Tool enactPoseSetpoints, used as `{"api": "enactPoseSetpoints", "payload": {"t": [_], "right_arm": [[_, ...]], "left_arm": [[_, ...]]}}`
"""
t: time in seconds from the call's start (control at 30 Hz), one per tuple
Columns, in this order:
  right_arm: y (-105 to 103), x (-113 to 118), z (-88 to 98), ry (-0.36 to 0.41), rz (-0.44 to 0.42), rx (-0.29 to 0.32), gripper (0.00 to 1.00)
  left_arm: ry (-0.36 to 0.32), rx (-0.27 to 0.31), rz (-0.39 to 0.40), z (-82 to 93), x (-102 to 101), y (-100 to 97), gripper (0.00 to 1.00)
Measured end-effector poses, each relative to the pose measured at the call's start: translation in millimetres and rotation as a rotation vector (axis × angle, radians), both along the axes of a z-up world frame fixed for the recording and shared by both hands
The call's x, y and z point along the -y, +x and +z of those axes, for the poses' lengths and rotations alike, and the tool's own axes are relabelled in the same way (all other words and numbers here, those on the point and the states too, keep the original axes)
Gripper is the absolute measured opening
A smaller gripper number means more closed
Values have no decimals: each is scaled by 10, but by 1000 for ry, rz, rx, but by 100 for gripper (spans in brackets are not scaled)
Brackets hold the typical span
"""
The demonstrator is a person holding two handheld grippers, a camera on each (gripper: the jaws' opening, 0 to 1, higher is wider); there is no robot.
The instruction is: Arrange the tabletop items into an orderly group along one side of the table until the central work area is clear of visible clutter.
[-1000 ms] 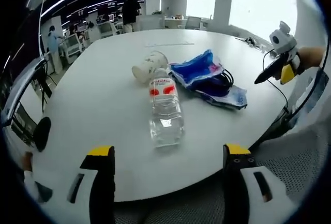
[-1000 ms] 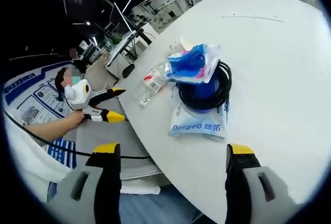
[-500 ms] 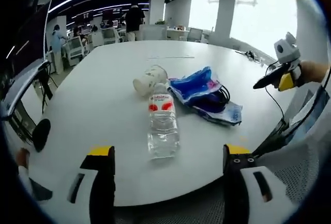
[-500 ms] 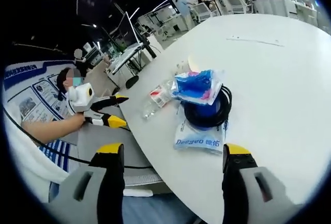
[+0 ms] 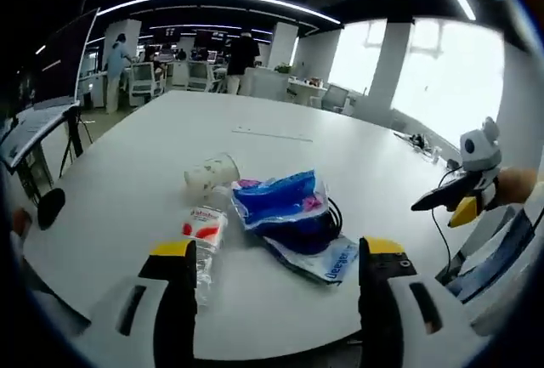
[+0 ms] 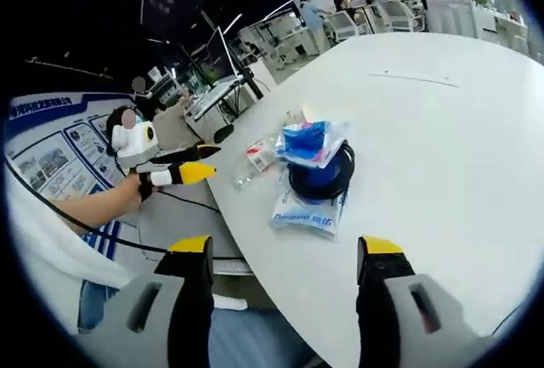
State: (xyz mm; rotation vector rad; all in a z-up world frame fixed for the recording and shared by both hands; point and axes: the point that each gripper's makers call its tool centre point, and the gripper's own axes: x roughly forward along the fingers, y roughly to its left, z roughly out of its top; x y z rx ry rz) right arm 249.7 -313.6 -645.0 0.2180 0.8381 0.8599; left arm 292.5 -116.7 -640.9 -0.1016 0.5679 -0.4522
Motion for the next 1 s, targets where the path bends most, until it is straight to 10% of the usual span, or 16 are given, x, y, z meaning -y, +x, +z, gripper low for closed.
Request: {"api": "enactPoseSetpoints", "payload": {"t": [0.27, 0.6, 1.0], "right_arm": [[317, 188, 60, 21, -7, 28, 58], [841, -10, 154, 54, -92, 42, 50], [1218, -386, -100, -51, -11, 3, 41]], "left_arm": [[75, -58, 7, 11, 206, 108, 68], [94, -143, 24, -221, 194, 741, 36], [126, -231, 137, -529, 26, 1072, 32]]}}
